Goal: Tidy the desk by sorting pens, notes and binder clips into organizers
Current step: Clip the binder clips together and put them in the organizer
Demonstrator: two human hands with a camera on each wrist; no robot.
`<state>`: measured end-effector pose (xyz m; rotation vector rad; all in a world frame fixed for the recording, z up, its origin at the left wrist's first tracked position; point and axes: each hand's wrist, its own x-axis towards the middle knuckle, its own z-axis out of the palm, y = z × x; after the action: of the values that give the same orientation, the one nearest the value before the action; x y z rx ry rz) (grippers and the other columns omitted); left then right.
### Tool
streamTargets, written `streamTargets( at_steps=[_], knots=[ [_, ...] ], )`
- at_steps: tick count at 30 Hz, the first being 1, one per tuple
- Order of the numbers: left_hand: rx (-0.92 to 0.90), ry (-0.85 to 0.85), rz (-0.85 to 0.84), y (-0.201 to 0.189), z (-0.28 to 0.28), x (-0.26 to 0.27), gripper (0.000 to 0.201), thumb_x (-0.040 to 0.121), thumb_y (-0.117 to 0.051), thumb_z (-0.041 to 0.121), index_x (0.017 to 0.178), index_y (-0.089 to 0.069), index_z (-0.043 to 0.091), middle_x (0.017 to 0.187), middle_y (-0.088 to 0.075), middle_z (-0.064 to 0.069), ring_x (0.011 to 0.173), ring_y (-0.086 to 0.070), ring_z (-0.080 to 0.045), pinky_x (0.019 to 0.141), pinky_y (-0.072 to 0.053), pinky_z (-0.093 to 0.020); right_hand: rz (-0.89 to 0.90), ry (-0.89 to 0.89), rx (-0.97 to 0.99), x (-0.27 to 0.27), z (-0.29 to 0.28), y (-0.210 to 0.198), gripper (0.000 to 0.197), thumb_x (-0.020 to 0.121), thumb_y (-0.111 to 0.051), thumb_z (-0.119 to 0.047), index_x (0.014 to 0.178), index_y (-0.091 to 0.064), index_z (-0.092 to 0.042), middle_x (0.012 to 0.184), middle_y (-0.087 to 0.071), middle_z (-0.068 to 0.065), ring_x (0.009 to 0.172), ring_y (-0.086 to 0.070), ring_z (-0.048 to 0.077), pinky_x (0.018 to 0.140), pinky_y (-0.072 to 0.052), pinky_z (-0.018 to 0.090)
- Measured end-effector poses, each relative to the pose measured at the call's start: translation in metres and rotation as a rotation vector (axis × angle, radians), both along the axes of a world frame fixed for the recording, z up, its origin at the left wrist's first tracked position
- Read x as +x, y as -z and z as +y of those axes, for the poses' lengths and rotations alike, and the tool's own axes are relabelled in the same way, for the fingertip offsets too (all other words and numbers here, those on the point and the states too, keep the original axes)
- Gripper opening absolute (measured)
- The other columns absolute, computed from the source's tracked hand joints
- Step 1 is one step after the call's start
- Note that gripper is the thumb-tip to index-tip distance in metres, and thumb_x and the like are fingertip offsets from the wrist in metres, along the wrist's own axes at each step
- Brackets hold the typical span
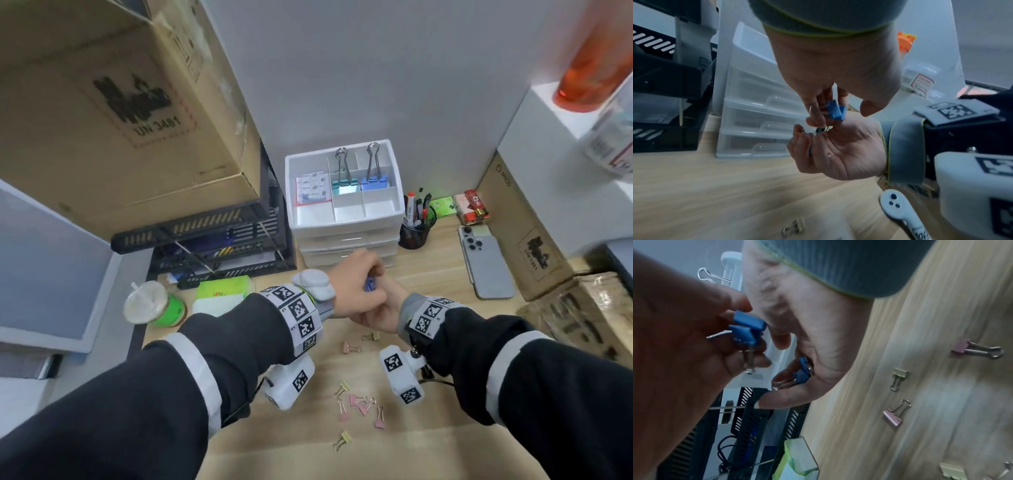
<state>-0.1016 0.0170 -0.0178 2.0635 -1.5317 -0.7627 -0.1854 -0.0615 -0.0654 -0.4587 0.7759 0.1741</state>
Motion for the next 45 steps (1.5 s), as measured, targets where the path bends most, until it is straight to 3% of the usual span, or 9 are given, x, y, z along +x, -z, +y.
streamTargets(
  at_steps=[4, 10, 18, 25, 29, 32, 34, 38, 45],
  knots=[
    [0.005, -0.054, 0.004, -0.02, -0.011, 0.009, 0.029, 0.079, -0.067, 0.018, 0.106, -0.061, 0.01, 0.099, -0.06, -0.001, 0.083, -0.056, -0.018, 0.064, -0.039, -0.025, 0.017, 0.055, -0.022, 0.005, -0.013, -0.001, 0.02, 0.102, -0.045, -0.021, 0.116, -0.059, -0.018, 0.09, -0.068, 0.004, 0.079, -0.067, 0.016, 0.06, -0.06, 0.028],
    [0.016, -0.03, -0.02, -0.031, -0.01, 0.017, 0.023, 0.076, -0.065, 0.025, 0.097, -0.064, 0.016, 0.091, -0.063, 0.006, 0.08, -0.063, -0.018, 0.07, -0.054, -0.034, -0.014, -0.019, -0.077, 0.011, -0.023, -0.009, 0.019, 0.104, -0.046, -0.017, 0.094, -0.062, -0.013, 0.069, -0.063, 0.001, 0.054, -0.063, 0.008, 0.047, -0.054, 0.017],
    [-0.028, -0.141, -0.329, -0.047, -0.007, 0.076, 0.02, 0.083, -0.063, 0.025, 0.099, -0.062, 0.013, 0.102, -0.051, -0.001, 0.093, -0.051, -0.02, 0.085, -0.046, -0.039, 0.14, -0.192, -0.3, 0.035, -0.065, -0.033, 0.03, 0.102, -0.052, -0.03, 0.077, -0.052, -0.014, 0.061, -0.044, -0.003, 0.033, -0.032, 0.002, 0.026, -0.019, 0.013],
    [0.227, -0.294, -0.549, -0.055, -0.004, 0.114, 0.046, 0.082, -0.06, 0.03, 0.124, -0.053, 0.014, 0.123, -0.045, -0.009, 0.109, -0.046, -0.027, 0.086, -0.05, -0.041, 0.138, -0.182, -0.625, 0.089, -0.112, -0.101, 0.007, 0.096, -0.053, -0.003, 0.092, -0.059, -0.004, 0.074, -0.052, 0.008, 0.045, -0.042, 0.009, 0.037, -0.036, 0.015],
    [0.239, -0.265, -0.533, -0.046, -0.003, 0.117, 0.048, 0.078, -0.062, 0.031, 0.121, -0.052, 0.014, 0.123, -0.04, -0.008, 0.104, -0.044, -0.025, 0.083, -0.052, -0.041, 0.252, -0.421, -1.179, 0.113, -0.12, -0.101, 0.008, 0.083, -0.065, -0.002, 0.081, -0.063, -0.01, 0.082, -0.066, 0.012, 0.062, -0.061, 0.02, 0.057, -0.054, 0.026],
    [0.212, -0.286, -0.509, -0.043, -0.004, 0.119, 0.045, 0.077, -0.064, 0.03, 0.117, -0.053, 0.013, 0.122, -0.04, -0.006, 0.104, -0.044, -0.024, 0.085, -0.052, -0.041, 0.35, -0.66, -1.484, 0.121, -0.114, -0.1, 0.015, 0.082, -0.064, -0.008, 0.093, -0.073, -0.005, 0.092, -0.077, 0.011, 0.077, -0.071, 0.024, 0.077, -0.062, 0.035],
    [0.207, -0.295, -0.497, -0.041, -0.003, 0.12, 0.042, 0.076, -0.064, 0.03, 0.113, -0.054, 0.014, 0.121, -0.04, -0.006, 0.103, -0.044, -0.024, 0.084, -0.053, -0.041, 0.396, -0.763, -1.608, 0.126, -0.108, -0.102, 0.016, 0.082, -0.065, -0.009, 0.096, -0.072, -0.006, 0.094, -0.075, 0.007, 0.079, -0.067, 0.023, 0.069, -0.057, 0.026],
    [0.203, -0.292, -0.476, -0.038, 0.0, 0.123, 0.039, 0.076, -0.066, 0.031, 0.11, -0.054, 0.014, 0.12, -0.039, -0.005, 0.103, -0.042, -0.023, 0.084, -0.052, -0.04, 0.432, -0.828, -1.703, 0.134, -0.101, -0.094, 0.023, 0.078, -0.072, -0.015, 0.1, -0.075, -0.008, 0.097, -0.078, 0.006, 0.091, -0.074, 0.021, 0.083, -0.061, 0.033],
    [0.196, -0.253, -0.454, -0.037, 0.004, 0.123, 0.041, 0.073, -0.069, 0.034, 0.108, -0.055, 0.015, 0.119, -0.037, -0.003, 0.106, -0.039, -0.023, 0.08, -0.047, -0.035, 0.471, -0.851, -1.773, 0.136, -0.099, -0.097, 0.022, 0.082, -0.074, -0.021, 0.101, -0.071, -0.01, 0.098, -0.074, 0.004, 0.089, -0.072, 0.02, 0.082, -0.06, 0.031]
  ],
)
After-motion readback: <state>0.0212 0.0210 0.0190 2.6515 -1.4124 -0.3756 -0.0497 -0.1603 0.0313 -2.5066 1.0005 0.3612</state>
